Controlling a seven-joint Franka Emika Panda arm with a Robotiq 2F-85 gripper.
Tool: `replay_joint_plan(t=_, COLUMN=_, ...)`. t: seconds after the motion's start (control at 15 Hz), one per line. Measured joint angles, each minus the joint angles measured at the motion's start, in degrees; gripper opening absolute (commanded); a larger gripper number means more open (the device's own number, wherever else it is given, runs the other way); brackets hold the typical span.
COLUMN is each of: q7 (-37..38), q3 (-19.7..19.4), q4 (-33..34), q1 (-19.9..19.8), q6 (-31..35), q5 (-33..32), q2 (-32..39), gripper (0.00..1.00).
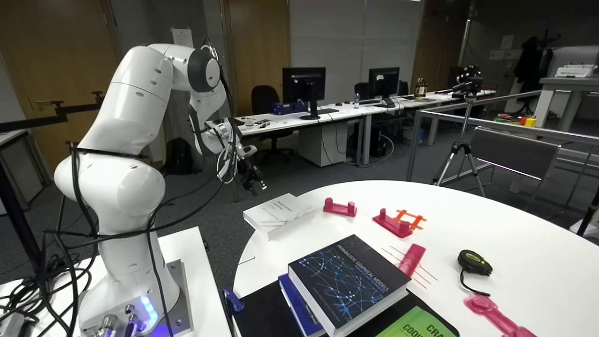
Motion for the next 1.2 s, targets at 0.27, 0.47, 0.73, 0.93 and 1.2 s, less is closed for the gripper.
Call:
replay_joint_plan(t=0.27, q7=0.76, q3=-2.34, q4=3.04, q1=3.31, q6=-2.74, q5=-0.11, q2=4.24, gripper=1.0)
replay_joint_plan(t=0.47, q7=0.8, q3=-3.66, q4=4.83, q1=5.14, q6=-5.25, q5=-0.11, q2=6.87, gripper=1.0)
replay_joint_plan(t=0.73, q7=0.8, q3=-5.2, q4=6.87, q1=6.92, q6=-7.71, q5=-0.25, q2=9.42, gripper=1.0)
replay_joint_plan(t=0.93, q7=0.8, q3=-6.2, q4=8.47, q1=8.14, q6=-9.33, q5=-1.2, q2=11.07, gripper=1.0)
replay_joint_plan(t=1.2, q7=0.8, q3=-7.03, q4=10.54, q1=9.5, q6=-12.06, q5=-2.41, q2=13.13, gripper=1.0)
